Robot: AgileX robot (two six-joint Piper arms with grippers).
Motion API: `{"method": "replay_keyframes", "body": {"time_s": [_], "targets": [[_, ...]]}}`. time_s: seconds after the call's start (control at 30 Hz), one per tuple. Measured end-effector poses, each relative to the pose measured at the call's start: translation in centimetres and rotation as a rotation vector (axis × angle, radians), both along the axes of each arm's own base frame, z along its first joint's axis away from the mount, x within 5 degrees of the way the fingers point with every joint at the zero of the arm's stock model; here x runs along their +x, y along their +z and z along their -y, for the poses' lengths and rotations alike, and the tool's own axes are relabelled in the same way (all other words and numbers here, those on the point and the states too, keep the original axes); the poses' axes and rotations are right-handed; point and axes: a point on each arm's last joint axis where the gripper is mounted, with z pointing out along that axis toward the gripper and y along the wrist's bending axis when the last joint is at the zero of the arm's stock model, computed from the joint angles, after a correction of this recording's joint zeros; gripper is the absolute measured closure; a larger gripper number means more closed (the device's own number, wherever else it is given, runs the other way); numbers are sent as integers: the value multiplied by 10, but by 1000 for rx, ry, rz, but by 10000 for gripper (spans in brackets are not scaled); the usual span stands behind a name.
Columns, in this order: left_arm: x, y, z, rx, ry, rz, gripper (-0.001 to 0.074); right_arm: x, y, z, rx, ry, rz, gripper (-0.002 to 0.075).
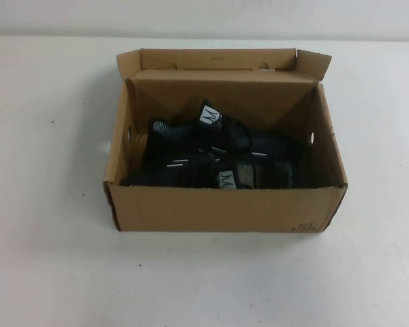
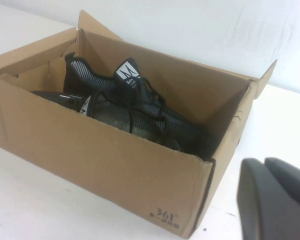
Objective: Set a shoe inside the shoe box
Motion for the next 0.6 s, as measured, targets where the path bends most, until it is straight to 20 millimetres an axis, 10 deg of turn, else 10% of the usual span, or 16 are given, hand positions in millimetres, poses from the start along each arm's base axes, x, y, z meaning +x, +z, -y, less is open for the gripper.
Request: {"method": "replay_keyframes", "body": {"time_s": [0.37,0.6], "targets": [[0,-1,0,0,0,0,734,-15,2,20,68,-148,80,743],[0,-1,0,0,0,0,734,-26,-45,32,201,-317,22,743]]}}
